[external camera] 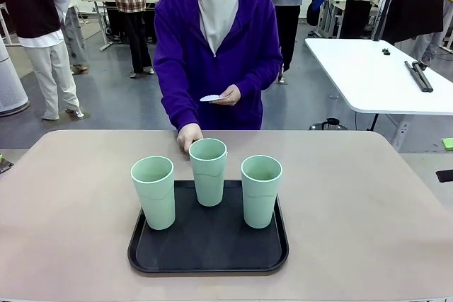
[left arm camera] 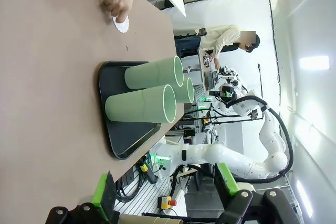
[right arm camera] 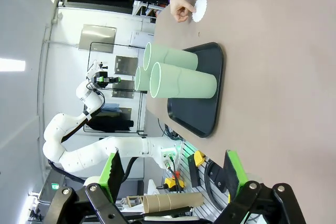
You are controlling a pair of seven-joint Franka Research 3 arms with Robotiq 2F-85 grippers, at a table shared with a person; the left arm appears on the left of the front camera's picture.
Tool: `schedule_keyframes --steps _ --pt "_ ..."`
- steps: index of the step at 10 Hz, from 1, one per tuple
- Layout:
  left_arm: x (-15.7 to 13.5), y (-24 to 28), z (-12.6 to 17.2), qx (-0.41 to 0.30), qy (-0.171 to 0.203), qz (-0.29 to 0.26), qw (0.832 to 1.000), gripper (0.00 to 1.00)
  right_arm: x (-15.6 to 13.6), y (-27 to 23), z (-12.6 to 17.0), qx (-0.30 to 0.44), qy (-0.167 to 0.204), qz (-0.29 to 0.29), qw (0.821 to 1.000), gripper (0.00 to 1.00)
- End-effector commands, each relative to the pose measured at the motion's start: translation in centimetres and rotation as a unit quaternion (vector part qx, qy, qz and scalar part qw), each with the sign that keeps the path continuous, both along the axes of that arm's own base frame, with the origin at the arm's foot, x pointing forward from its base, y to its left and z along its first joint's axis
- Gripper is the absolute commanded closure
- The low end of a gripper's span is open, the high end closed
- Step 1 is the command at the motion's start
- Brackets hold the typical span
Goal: Place coasters on the table and set cups on them.
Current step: Pick up one Reusable plastic cup and place it on a coaster set by the human.
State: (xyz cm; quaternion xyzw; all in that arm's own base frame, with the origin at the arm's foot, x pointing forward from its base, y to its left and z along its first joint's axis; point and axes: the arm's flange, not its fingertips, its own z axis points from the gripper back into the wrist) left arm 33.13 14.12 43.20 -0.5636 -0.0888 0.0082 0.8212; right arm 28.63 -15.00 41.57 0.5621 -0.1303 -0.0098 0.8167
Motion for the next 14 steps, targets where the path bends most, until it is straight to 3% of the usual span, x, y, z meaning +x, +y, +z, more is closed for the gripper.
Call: schedule_keyframes --steps 1,14 --pt "0.0 0.33 0.17 -0.004 -0.007 -0.004 1.0 0.0 0.19 -0.03 -0.07 0.002 -0.001 -0.003 1.0 0.0" --pt "0.0 0.33 0.17 -0.004 -0.007 -0.004 1.0 0.0 0.19 -0.03 -0.07 0.002 -0.001 -0.003 1.0 0.0"
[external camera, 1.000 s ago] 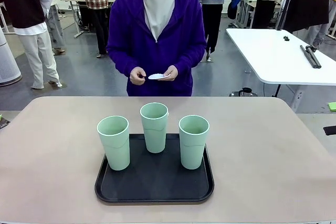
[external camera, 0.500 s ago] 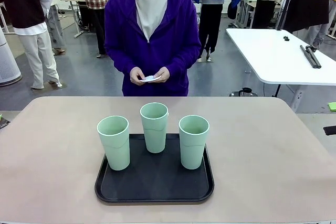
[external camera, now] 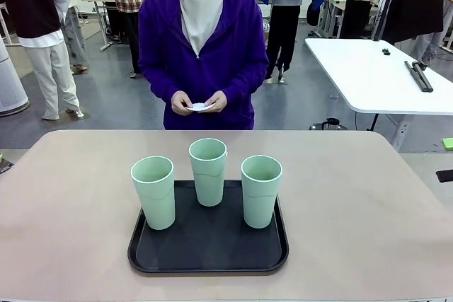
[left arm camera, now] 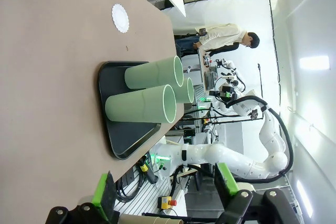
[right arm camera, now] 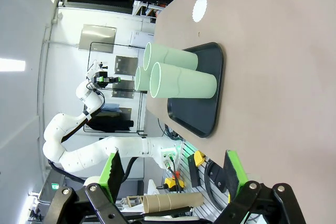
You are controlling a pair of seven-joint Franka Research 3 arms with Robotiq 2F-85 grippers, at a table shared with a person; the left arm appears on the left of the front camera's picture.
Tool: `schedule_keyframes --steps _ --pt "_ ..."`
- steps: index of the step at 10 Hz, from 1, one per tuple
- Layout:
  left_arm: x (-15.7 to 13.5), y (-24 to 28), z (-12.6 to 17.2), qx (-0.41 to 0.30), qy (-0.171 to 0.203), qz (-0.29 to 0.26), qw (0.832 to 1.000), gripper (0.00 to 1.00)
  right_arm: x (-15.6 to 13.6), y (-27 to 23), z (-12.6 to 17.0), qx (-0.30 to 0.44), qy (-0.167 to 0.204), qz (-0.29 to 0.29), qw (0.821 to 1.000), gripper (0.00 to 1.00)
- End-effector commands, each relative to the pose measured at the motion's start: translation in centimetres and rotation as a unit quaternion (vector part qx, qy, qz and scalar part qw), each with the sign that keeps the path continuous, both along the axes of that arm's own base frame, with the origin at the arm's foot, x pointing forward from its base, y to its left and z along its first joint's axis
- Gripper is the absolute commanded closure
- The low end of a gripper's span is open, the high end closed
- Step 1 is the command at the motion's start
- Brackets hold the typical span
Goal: Place coasters on the table and set cups on them.
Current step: Pick up one Reusable plastic cup and place it on a coaster set by the human.
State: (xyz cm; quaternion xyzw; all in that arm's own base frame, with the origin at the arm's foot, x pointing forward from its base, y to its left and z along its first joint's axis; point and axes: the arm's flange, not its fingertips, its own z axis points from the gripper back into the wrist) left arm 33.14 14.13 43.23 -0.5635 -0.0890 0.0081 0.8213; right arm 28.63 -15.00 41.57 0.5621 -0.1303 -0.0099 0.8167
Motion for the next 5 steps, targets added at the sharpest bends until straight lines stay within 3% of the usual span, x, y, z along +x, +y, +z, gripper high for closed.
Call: schedule_keyframes --steps 1,5 --pt "-0.01 0.32 0.14 -0.005 -0.006 -0.004 1.0 0.0 0.19 -0.03 -0.07 0.002 -0.001 -0.003 1.0 0.0" --pt "-0.01 0.32 0.14 -0.005 -0.006 -0.004 1.0 0.0 0.19 -0.03 -0.07 0.002 -0.001 -0.003 1.0 0.0"
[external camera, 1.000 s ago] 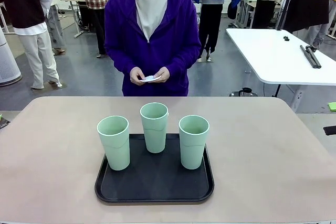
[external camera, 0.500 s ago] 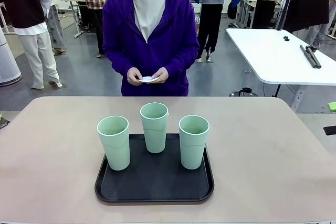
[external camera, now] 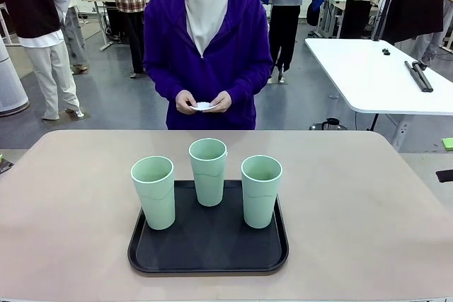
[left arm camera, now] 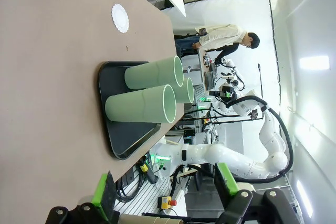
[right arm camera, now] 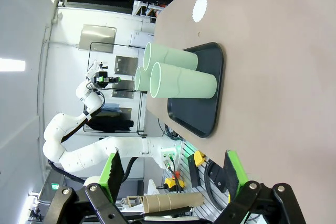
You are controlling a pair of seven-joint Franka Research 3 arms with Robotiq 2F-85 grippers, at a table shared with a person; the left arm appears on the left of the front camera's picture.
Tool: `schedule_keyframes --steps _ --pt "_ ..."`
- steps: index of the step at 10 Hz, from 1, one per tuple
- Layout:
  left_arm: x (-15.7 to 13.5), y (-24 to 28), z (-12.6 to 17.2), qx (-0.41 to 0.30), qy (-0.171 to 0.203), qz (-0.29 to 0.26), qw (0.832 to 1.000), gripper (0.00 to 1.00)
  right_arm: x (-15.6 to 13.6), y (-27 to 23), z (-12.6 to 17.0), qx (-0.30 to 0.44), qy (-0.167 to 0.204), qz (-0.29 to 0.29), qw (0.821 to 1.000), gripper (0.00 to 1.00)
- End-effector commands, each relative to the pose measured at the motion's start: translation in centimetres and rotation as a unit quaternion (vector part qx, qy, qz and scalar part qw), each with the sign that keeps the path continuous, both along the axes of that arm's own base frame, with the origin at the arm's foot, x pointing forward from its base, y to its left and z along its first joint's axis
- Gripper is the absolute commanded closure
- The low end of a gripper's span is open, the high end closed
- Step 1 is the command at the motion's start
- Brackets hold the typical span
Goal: Place coasters on the table and set cups on them.
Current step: Pick up one Reusable plastic cup and place it on a coaster set by the human.
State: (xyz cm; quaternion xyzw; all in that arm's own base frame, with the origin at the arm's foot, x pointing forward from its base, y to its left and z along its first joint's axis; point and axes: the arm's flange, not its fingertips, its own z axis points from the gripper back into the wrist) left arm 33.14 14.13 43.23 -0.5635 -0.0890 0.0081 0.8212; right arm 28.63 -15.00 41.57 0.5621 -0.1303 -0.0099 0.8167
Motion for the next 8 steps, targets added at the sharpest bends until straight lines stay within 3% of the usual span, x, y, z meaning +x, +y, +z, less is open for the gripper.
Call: schedule_keyframes --steps 1,5,6,8 --pt "0.0 0.3 0.1 -0.004 -0.006 -0.004 1.0 0.0 0.2 0.0 -0.1 0.002 -0.001 -0.003 1.0 0.0" --pt "0.0 0.3 0.1 -0.004 -0.006 -0.004 1.0 0.0 0.0 0.0 0.0 0.0 0.0 0.0 1.0 0.0" --pt "0.0 0.3 0.1 -0.004 -0.006 -0.004 1.0 0.0 0.8 2.0 2.6 -0.052 -0.082 0.038 0.995 0.0" --pt "0.0 0.3 0.1 -0.004 -0.006 -0.004 1.0 0.0 3.6 5.9 7.5 -0.141 -0.194 0.094 0.966 0.0"
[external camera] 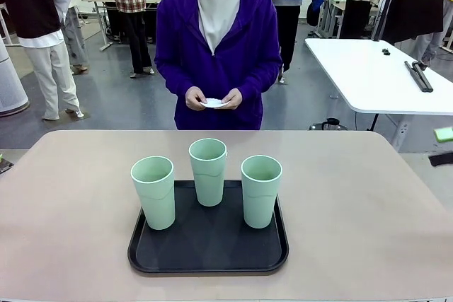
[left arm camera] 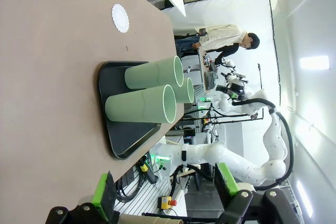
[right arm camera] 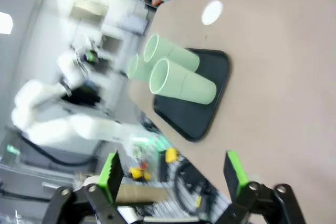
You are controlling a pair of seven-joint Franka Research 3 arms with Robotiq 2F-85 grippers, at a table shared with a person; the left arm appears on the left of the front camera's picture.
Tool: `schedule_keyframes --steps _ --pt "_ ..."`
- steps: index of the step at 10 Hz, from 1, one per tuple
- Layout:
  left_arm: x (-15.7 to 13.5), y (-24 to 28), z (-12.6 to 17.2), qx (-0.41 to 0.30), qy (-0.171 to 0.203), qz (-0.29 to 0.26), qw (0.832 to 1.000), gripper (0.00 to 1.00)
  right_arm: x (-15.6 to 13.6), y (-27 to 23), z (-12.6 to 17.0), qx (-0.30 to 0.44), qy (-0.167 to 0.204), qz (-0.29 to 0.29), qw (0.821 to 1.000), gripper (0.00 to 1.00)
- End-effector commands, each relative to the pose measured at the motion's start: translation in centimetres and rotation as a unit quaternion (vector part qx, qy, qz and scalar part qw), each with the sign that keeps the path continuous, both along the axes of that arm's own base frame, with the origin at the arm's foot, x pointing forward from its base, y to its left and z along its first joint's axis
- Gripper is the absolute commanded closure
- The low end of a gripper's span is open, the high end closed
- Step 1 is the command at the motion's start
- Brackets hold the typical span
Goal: Place coasters on the table and set cups on them.
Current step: Pick up one Reusable plastic cup and place it on a coaster set by the human.
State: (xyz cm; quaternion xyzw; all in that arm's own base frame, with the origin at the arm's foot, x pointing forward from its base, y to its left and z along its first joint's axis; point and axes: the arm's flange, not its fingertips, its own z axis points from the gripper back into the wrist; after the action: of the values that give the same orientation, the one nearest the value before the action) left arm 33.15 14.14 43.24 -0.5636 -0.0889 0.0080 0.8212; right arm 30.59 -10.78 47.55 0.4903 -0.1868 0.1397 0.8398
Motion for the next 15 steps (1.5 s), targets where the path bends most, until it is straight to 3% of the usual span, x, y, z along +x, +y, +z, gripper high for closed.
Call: schedule_keyframes --steps 1,2,4,6,8,9,10,11,14,15 --pt "0.0 0.3 0.1 -0.004 -0.007 -0.004 1.0 0.0 3.3 4.6 3.3 -0.07 -0.113 0.054 0.99 0.0" --pt "0.0 0.3 0.1 -0.004 -0.007 -0.004 1.0 0.0 3.9 7.1 3.8 -0.1 -0.14 0.114 0.979 0.0" --pt "0.0 0.3 0.1 -0.004 -0.007 -0.004 1.0 0.0 5.1 12.6 4.3 -0.179 -0.209 0.208 0.939 0.0" --pt "0.0 0.3 0.1 -0.004 -0.007 -0.004 1.0 0.0 5.2 17.0 3.3 -0.265 -0.229 0.28 0.894 0.0" --pt "0.0 0.3 0.1 -0.004 -0.007 -0.004 1.0 0.0 5.2 19.0 2.2 -0.331 -0.241 0.298 0.862 0.0" --pt "0.0 0.3 0.1 -0.004 -0.007 -0.004 1.0 0.0 5.2 19.6 1.7 -0.334 -0.246 0.303 0.858 0.0" --pt "0.0 0.3 0.1 -0.004 -0.007 -0.004 1.0 0.0 5.0 19.5 1.4 -0.302 -0.219 0.304 0.876 0.0" --pt "0.0 0.3 0.1 -0.004 -0.007 -0.004 1.0 0.0 5.2 19.7 2.7 -0.32 -0.238 0.314 0.861 0.0" --pt "0.0 0.3 0.1 -0.004 -0.007 -0.004 1.0 0.0 5.1 19.7 2.3 -0.314 -0.24 0.317 0.862 0.0" --pt "0.0 0.3 0.1 -0.004 -0.007 -0.004 1.0 0.0 5.4 19.1 1.4 -0.25 -0.32 0.354 0.842 0.0"
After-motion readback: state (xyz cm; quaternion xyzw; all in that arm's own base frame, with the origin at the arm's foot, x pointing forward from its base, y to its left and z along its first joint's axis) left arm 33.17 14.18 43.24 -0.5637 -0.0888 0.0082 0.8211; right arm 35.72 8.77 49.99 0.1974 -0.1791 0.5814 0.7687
